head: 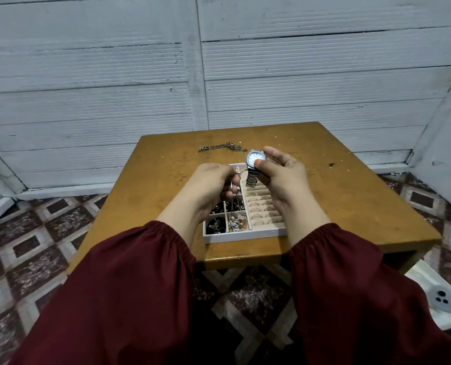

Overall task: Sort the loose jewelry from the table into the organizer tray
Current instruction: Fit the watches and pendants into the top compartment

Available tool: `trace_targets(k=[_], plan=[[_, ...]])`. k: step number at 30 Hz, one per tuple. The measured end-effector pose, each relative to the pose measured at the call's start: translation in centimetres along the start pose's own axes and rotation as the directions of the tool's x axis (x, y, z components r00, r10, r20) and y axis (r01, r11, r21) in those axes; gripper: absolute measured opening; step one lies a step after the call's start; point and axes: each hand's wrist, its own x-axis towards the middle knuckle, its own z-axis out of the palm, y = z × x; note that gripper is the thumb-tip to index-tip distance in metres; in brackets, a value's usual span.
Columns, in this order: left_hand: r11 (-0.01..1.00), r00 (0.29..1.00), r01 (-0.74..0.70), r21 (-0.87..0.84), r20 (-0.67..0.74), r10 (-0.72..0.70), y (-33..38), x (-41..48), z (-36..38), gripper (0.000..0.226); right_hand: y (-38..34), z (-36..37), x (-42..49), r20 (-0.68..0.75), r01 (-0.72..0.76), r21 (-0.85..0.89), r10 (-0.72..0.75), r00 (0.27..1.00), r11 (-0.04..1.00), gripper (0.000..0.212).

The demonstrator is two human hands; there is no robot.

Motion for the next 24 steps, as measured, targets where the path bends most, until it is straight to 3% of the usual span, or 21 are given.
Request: trace_targets(k=[11, 18, 24], plan=[[0.976, 0.995, 0.058, 0.210, 0.070, -0.074, -1.8, 0.4, -0.4, 0.022, 0.3, -0.2, -0.1, -0.008, -0.003, -0.034, 0.003, 1.000, 0.999, 0.032], [0.963, 0.987, 0.123, 0.238, 0.070, -0.143, -2.9, 0.9, -0.2, 0.008, 0.2, -0.2, -0.1, -0.007, -0.007, -0.008, 0.007, 1.000, 1.000, 0.033], [0.905, 0.988, 0.091, 0.417, 0.075, -0.134, -2.4, 0.5, -0.6, 0.003, -0.1, -0.2, -0.2, -0.010, -0.010, -0.009, 0.010, 1.000, 1.000, 0.034]])
